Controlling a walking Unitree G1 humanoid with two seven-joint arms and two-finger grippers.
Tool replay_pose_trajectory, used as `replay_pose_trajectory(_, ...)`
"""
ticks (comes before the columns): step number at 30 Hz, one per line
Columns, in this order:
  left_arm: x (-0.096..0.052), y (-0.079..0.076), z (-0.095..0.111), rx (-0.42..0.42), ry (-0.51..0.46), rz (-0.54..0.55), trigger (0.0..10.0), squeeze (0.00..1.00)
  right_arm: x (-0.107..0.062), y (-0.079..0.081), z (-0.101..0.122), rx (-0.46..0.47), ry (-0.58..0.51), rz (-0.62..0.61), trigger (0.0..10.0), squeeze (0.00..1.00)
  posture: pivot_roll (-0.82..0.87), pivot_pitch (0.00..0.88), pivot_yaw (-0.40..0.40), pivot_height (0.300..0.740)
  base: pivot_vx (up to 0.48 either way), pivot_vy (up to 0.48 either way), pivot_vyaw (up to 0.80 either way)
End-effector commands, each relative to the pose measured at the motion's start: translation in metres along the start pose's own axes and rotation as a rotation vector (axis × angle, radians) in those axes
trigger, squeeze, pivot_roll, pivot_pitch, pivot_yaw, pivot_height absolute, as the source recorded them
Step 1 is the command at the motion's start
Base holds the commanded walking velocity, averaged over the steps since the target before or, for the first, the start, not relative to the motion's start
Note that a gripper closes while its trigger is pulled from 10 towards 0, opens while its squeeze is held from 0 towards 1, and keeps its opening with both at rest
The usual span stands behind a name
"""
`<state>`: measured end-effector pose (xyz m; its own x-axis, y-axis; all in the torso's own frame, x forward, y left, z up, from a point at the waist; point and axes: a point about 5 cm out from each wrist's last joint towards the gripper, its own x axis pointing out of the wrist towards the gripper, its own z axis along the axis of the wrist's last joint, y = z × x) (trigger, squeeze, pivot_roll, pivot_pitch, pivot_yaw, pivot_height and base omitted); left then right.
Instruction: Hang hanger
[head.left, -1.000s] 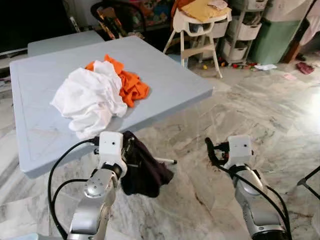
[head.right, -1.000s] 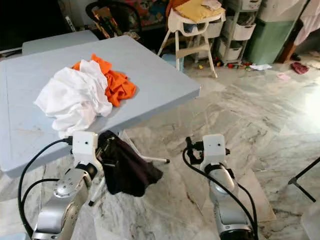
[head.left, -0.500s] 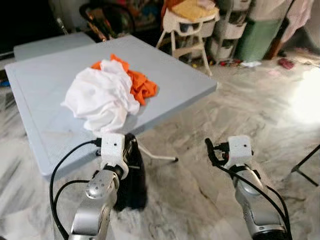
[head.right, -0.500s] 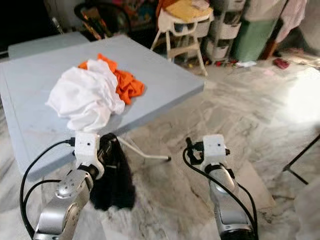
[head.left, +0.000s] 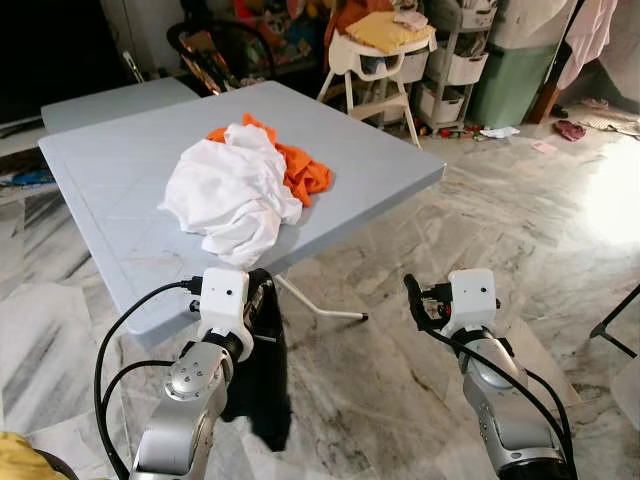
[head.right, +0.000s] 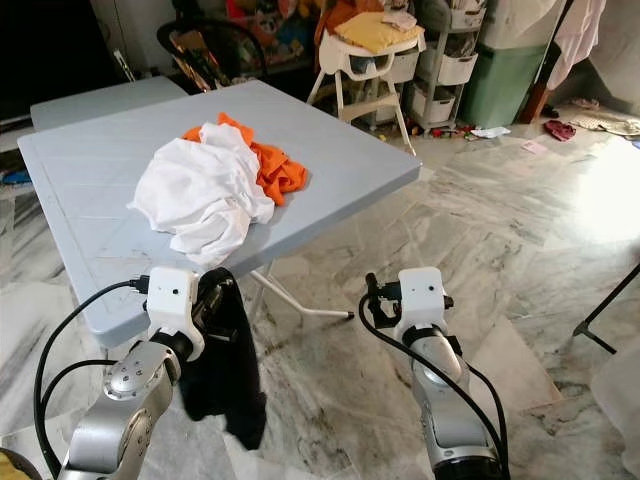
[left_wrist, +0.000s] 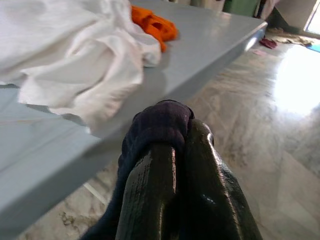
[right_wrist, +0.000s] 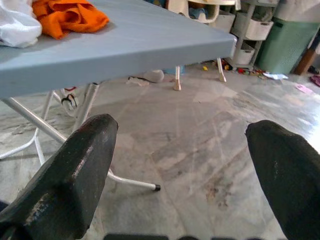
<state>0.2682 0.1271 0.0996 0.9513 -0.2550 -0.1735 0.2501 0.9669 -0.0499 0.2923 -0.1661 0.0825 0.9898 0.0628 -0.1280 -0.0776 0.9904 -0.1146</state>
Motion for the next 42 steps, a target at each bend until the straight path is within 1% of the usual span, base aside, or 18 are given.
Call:
replay_pose_trajectory(1,0.001,-0.001,0.012,0.003,-0.052,-0.015,10.0,0.0,0.001,-0.001,-0.002,0.001,0.011,-0.011,10.0,0.0,0.0,0.0,0.029,0.74,0.0,0.0,-0.8)
replay_pose_trajectory(14,0.0,0.0,0.011,0.012,-0.047,-0.025,10.0,0.0,0.0,-0.001,-0.004,0.003,0.015,-0.017,10.0,0.0,0.0,0.0,0.035,0.74,0.0,0.0,-0.8)
replay_pose_trajectory(21,0.002,0.0,0.011,0.026,-0.048,-0.024,10.0,0.0,0.002,-0.002,-0.002,0.0,0.01,-0.016,10.0,0.0,0.0,0.0,0.03,0.74,0.0,0.0,-0.58)
replay_pose_trajectory(25,0.001,0.0,0.01,0.024,-0.045,-0.025,10.0,0.0,0.002,-0.002,-0.002,0.001,0.008,-0.017,10.0,0.0,0.0,0.0,0.029,0.74,0.0,-0.339,-0.46)
replay_pose_trajectory(31,-0.002,0.005,0.007,0.048,-0.052,0.005,10.0,0.0,-0.004,-0.004,0.006,0.045,-0.053,-0.03,10.0,0.0,0.0,0.0,0.031,0.74,0.0,-0.295,0.0)
replay_pose_trajectory(35,-0.004,0.008,0.005,0.059,-0.048,0.025,10.0,0.0,-0.006,-0.005,0.007,0.047,-0.059,-0.038,10.0,0.0,0.0,0.0,0.031,0.74,0.0,-0.413,0.0)
replay_pose_trajectory(37,-0.006,0.01,0.002,0.049,-0.044,0.037,10.0,0.0,-0.008,-0.006,0.007,0.053,-0.062,-0.042,10.0,0.0,0.0,0.0,0.029,0.74,0.0,-0.426,0.0)
replay_pose_trajectory(42,-0.011,0.011,-0.003,0.057,-0.033,0.038,10.0,0.0,-0.015,-0.006,0.004,0.063,-0.051,-0.052,10.0,0.0,-0.01,0.0,0.03,0.74,0.0,-0.326,0.0)
